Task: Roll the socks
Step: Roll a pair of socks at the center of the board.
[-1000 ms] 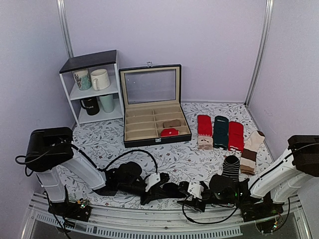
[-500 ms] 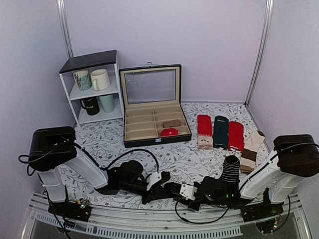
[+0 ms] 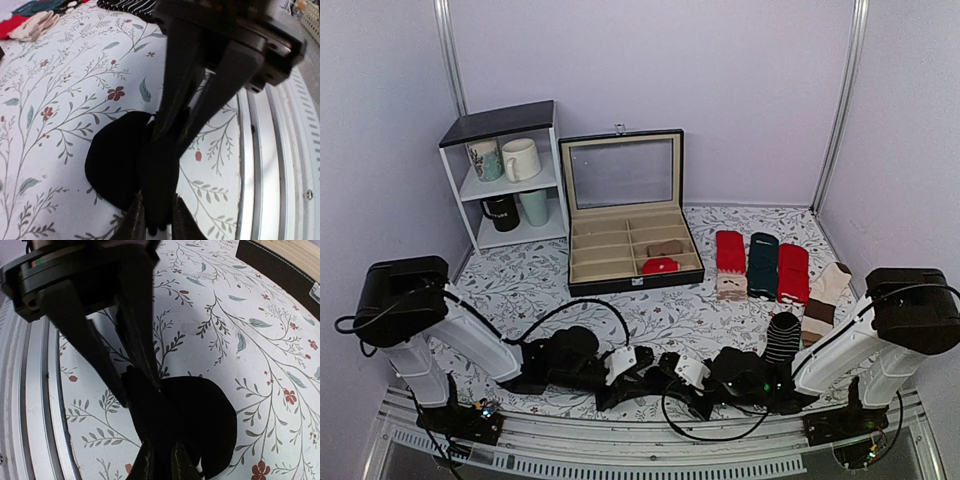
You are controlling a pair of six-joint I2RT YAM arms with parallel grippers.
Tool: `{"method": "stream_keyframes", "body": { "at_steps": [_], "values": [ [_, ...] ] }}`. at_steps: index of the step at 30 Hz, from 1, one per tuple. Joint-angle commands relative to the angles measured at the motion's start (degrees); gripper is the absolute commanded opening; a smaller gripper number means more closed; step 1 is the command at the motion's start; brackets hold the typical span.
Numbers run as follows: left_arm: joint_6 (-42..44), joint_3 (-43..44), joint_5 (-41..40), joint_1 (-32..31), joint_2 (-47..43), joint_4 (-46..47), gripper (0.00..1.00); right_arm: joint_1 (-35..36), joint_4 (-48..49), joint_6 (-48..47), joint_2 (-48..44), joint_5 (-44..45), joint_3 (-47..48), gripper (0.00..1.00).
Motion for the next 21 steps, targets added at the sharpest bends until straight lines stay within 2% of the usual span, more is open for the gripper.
{"method": "stream_keyframes", "body": {
  "at_steps": [1, 6, 9, 16, 18, 21],
  "values": [
    [11.1, -3.6, -13.1, -5.1, -7.6, -3.7, 0.18, -2.1, -15.7, 10.3, 0.5, -10.9, -0.7, 0.03],
    [19.8, -3.4, -18.8, -10.3, -8.9, -2.5, 0.20, -6.1, -21.1, 17.6, 1.4, -19.1, 0.4, 0.04],
    [21.7, -3.6, -21.4, -11.8, -6.8, 0.9, 0.28, -7.5, -23.1, 20.6, 2.9, -23.4, 1.2, 0.04],
    [25.2, -3.4, -28.6, -13.5, -0.7, 8.7, 0.32, -9.7, -24.9, 23.7, 5.0, -29.4, 1.5, 0.04],
    [25.9, -3.4, -30.4, -13.7, 0.3, 11.5, 0.36, -9.9, -25.1, 23.8, 5.2, -30.3, 1.8, 0.04],
    [27.2, -2.5, -32.8, -13.9, 2.0, 12.2, 0.37, -10.2, -26.1, 23.8, 5.7, -31.3, 2.5, 0.04]
  ]
}}
